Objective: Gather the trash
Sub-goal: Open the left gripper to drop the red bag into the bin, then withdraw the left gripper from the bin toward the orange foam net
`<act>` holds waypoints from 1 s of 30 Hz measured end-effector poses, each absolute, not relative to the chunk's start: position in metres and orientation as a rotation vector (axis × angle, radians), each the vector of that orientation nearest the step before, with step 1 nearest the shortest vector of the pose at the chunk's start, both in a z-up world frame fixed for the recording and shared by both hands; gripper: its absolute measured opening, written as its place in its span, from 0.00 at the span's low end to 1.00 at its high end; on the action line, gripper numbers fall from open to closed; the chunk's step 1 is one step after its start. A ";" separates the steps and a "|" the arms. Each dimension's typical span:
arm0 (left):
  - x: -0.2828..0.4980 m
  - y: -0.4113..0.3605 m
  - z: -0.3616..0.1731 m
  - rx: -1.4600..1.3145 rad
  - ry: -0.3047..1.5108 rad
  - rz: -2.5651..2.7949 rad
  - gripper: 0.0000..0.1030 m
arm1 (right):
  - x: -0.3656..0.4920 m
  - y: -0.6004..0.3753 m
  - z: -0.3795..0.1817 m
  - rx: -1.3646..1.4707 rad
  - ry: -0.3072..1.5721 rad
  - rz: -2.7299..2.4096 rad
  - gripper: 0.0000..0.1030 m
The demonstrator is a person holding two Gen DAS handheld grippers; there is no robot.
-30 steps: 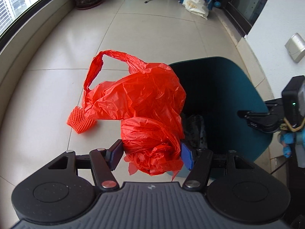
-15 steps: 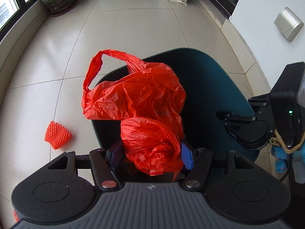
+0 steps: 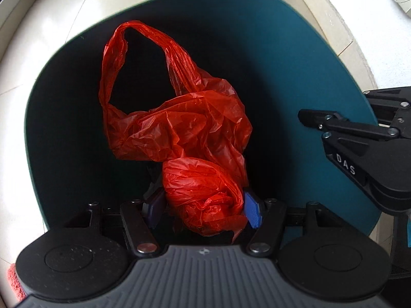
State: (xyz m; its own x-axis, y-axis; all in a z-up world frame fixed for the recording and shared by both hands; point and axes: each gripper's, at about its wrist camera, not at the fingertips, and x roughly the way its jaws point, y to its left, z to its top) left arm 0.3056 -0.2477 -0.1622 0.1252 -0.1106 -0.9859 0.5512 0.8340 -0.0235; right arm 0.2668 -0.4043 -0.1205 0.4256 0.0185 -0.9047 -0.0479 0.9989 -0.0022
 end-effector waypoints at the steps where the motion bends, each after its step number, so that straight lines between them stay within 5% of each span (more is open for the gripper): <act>1: 0.306 -0.248 -0.166 0.395 1.374 -0.500 0.61 | 0.266 -0.404 -0.121 -0.033 1.129 0.042 0.04; 18: 0.304 -0.237 -0.152 0.339 1.349 -0.587 0.71 | 0.261 -0.404 -0.121 -0.029 1.122 0.049 0.04; 30: 0.301 -0.185 -0.083 0.288 1.198 -0.564 0.71 | 0.260 -0.402 -0.120 -0.036 1.118 0.052 0.04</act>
State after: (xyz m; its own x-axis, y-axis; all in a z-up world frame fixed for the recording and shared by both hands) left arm 0.3006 -0.1847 -0.0828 0.2499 -0.2587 -0.9331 0.5541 0.8284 -0.0813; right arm 0.2601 -0.4020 -0.1205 0.4363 0.0241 -0.8995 -0.0599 0.9982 -0.0023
